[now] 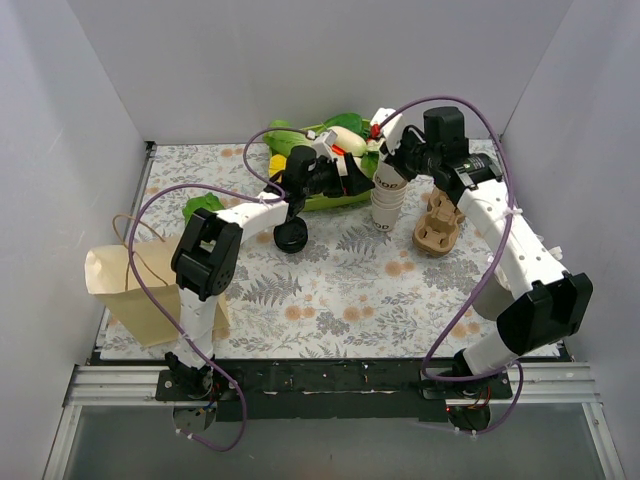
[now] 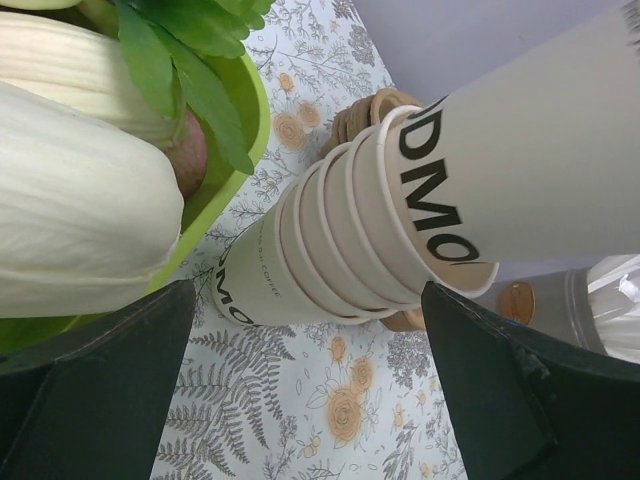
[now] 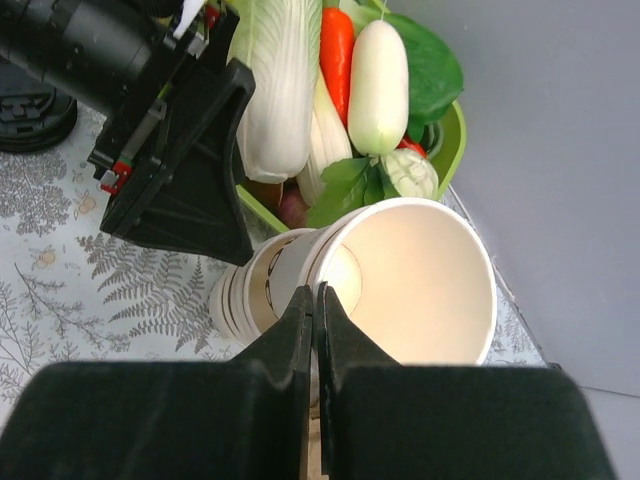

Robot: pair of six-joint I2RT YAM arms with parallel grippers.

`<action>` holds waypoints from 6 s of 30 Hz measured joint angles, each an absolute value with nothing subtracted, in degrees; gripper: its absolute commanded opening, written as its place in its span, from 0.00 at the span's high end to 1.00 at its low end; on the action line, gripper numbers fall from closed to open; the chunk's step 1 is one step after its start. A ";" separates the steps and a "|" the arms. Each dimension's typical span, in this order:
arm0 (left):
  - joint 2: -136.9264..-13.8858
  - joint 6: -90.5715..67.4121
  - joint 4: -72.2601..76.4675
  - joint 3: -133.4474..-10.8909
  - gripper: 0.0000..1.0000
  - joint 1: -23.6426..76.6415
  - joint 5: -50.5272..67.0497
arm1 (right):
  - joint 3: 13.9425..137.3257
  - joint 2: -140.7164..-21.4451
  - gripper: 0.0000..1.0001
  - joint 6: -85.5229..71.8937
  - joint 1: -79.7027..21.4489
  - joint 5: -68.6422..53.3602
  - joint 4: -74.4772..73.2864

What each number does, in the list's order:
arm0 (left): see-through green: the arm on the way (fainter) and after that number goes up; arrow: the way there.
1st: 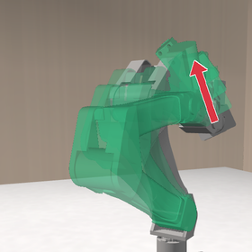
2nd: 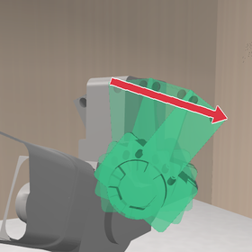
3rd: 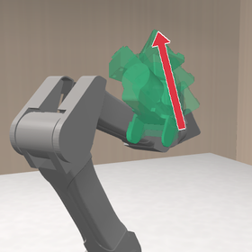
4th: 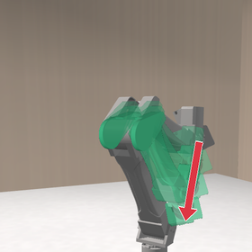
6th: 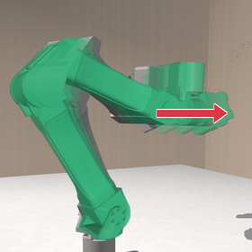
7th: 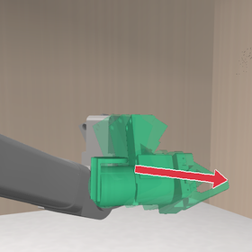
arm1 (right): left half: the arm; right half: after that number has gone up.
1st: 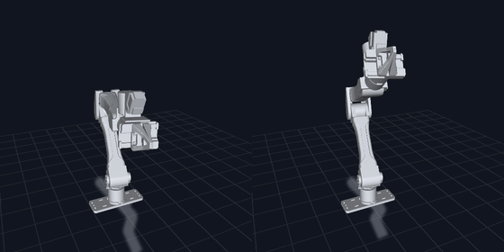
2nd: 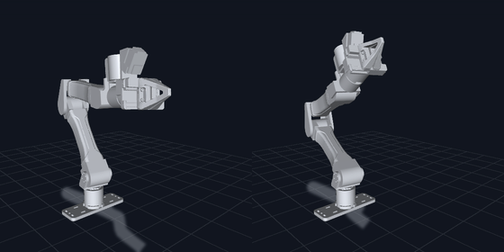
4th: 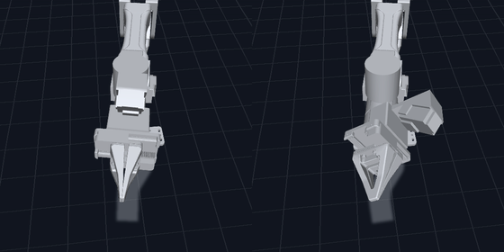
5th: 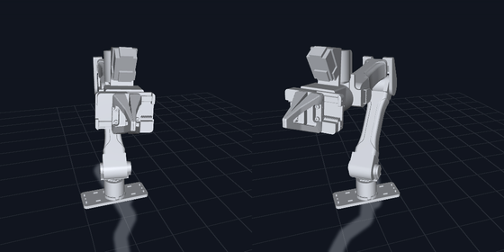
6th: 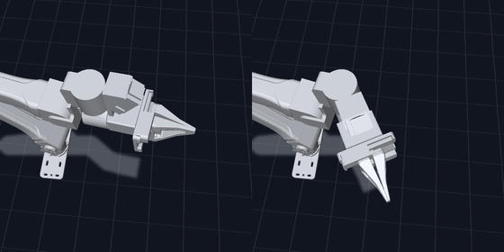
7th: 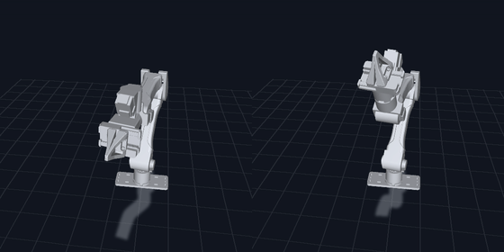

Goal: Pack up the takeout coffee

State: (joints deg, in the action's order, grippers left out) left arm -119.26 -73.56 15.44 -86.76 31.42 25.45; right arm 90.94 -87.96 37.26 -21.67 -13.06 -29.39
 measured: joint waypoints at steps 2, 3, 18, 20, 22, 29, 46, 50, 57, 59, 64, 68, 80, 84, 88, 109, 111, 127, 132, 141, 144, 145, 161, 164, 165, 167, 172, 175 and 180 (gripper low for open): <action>-119.24 -73.30 15.40 -86.67 0.02 31.51 25.45 | 90.85 -87.33 0.99 37.04 -21.67 -13.08 -28.49; -119.24 -73.25 15.40 -86.59 0.02 31.53 25.47 | 90.76 -87.20 0.99 36.88 -21.67 -13.04 -28.12; -112.95 -81.78 28.36 -80.09 0.02 31.64 32.18 | 88.23 -87.13 0.99 36.21 -21.76 -11.70 -27.81; -112.95 -82.81 28.67 -80.09 0.02 31.66 32.16 | 88.25 -87.18 0.99 36.21 -21.76 -11.70 -29.06; -112.95 -83.61 28.75 -80.12 0.02 31.68 31.97 | 88.25 -87.35 0.99 36.16 -21.76 -11.70 -30.39; -113.25 -85.12 28.69 -80.68 0.02 31.97 30.83 | 88.25 -87.48 0.99 35.97 -21.76 -11.75 -32.08; -117.01 -85.93 26.44 -82.56 0.02 33.50 26.74 | 88.25 -87.48 0.99 34.65 -21.76 -13.45 -33.30; -117.01 -85.91 26.68 -82.56 0.02 33.50 27.27 | 88.23 -87.48 0.99 34.68 -21.76 -13.41 -33.28; -116.99 -83.77 29.52 -81.91 0.02 33.50 32.75 | 88.20 -87.48 0.99 34.94 -21.76 -13.17 -33.28; -116.99 -83.85 29.91 -81.38 0.02 33.50 33.43 | 88.20 -87.48 0.99 35.05 -21.76 -13.19 -33.28; -116.99 -85.17 30.57 -80.97 0.02 33.50 33.87 | 88.20 -87.48 0.99 35.22 -21.76 -13.19 -33.30; -116.99 -87.00 31.38 -80.97 0.02 33.45 33.82 | 87.94 -87.48 0.99 35.55 -21.76 -13.21 -33.28; -117.03 -90.30 30.04 -81.38 0.02 33.43 30.61 | 87.20 -87.46 0.99 36.01 -21.76 -13.65 -33.82; -117.47 -90.50 29.61 -82.26 0.02 33.32 29.36 | 87.20 -87.46 0.99 36.18 -21.76 -13.67 -34.17; -118.26 -90.94 29.12 -82.87 0.02 33.32 28.38 | 87.20 -87.48 0.99 36.23 -21.61 -13.69 -34.87; -118.91 -88.75 28.05 -84.01 0.02 33.23 26.33 | 86.32 -87.48 0.99 29.80 -21.39 -12.49 -30.65; -118.91 -88.20 28.08 -84.01 0.02 33.23 26.15 | 85.97 -87.48 0.99 29.47 -21.39 -12.27 -29.98; -117.91 -81.95 26.15 -84.01 0.02 33.56 24.73 | 83.46 -86.48 0.99 29.19 -21.39 -10.50 -26.37; -117.43 -79.29 23.59 -83.79 0.02 33.85 24.67 | 82.76 -85.06 0.99 29.06 -21.34 -10.00 -24.34; -117.51 -76.23 19.05 -82.72 0.02 34.70 24.67 | 81.78 -78.94 0.99 30.00 -21.17 -9.98 -17.21; -117.43 -74.17 19.00 -82.72 0.02 34.70 25.02 | 80.05 -78.35 0.99 30.22 -21.17 -9.89 -16.29; -117.21 -72.82 18.83 -82.72 0.02 34.70 25.32 | 79.66 -78.35 0.99 30.26 -21.17 -9.74 -16.23; -93.76 -32.38 -6.09 -82.24 0.02 34.70 36.51 | 77.80 -78.32 0.99 32.18 -20.95 -9.32 -16.19; -92.40 -22.57 -15.51 -82.72 0.02 34.72 36.45 | 76.88 -77.89 0.99 32.45 -20.67 -9.50 -16.71; -92.49 -19.00 -19.42 -83.05 0.03 34.72 36.34 | 76.44 -77.67 0.99 32.67 -20.56 -9.54 -17.02; -92.58 -12.21 -27.94 -83.13 0.07 34.72 36.01 | 75.90 -77.43 0.99 32.97 -20.25 -9.78 -17.50; -92.14 3.25 -49.52 -80.97 0.12 34.79 34.20 | 75.20 -77.21 0.99 33.08 -19.53 -10.87 -17.85; -89.89 8.82 -58.02 -75.29 0.12 35.00 30.46 | 74.28 -77.01 0.99 33.12 -19.31 -11.11 -17.72; -82.35 13.43 -68.73 -63.26 0.12 35.09 18.68 | 72.27 -75.92 0.99 32.84 -19.14 -11.11 -17.47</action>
